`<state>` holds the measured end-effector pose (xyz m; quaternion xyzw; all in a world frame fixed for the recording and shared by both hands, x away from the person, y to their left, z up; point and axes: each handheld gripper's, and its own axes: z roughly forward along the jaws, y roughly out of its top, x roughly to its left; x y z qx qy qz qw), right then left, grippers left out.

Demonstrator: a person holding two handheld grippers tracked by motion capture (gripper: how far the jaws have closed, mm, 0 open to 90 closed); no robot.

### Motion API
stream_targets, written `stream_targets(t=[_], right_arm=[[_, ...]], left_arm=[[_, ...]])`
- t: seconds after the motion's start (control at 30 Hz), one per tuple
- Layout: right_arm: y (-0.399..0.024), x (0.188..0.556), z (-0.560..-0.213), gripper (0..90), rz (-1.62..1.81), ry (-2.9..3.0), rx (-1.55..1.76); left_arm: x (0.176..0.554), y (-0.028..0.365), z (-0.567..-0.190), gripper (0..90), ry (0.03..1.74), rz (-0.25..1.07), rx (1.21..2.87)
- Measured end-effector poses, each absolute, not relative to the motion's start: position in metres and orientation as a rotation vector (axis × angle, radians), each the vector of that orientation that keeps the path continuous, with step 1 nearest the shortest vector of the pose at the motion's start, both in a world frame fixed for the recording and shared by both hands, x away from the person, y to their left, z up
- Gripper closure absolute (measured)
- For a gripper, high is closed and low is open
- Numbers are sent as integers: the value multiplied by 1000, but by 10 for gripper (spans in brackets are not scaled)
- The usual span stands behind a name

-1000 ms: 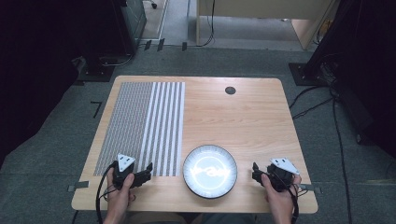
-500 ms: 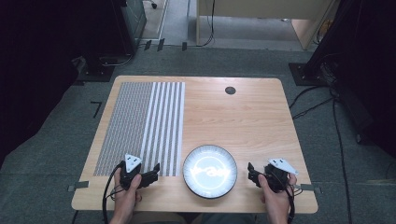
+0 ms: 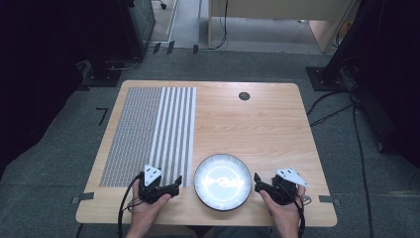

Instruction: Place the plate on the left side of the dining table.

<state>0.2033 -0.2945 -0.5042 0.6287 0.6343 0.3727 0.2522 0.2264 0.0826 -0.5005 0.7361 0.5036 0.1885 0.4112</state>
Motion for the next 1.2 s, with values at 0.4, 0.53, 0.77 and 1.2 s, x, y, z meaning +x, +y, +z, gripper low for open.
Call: stream_targets(t=[0.4,0.53,0.77,1.2], right_arm=[[-278,198,-499,390,1075,1699,1656],[-274,198,-499,505,1081,1721,1646],[-272,201,-497,572,1076,1749,1658],[-262,217,-474,714,1112,1803,1606]], left_arm=[[218,69,-496,178,1213,458,1808],[216,63,-496,227,1222,453,1808],[216,55,-490,299,1202,412,1802],[216,14,-472,475,1095,414,1907]])
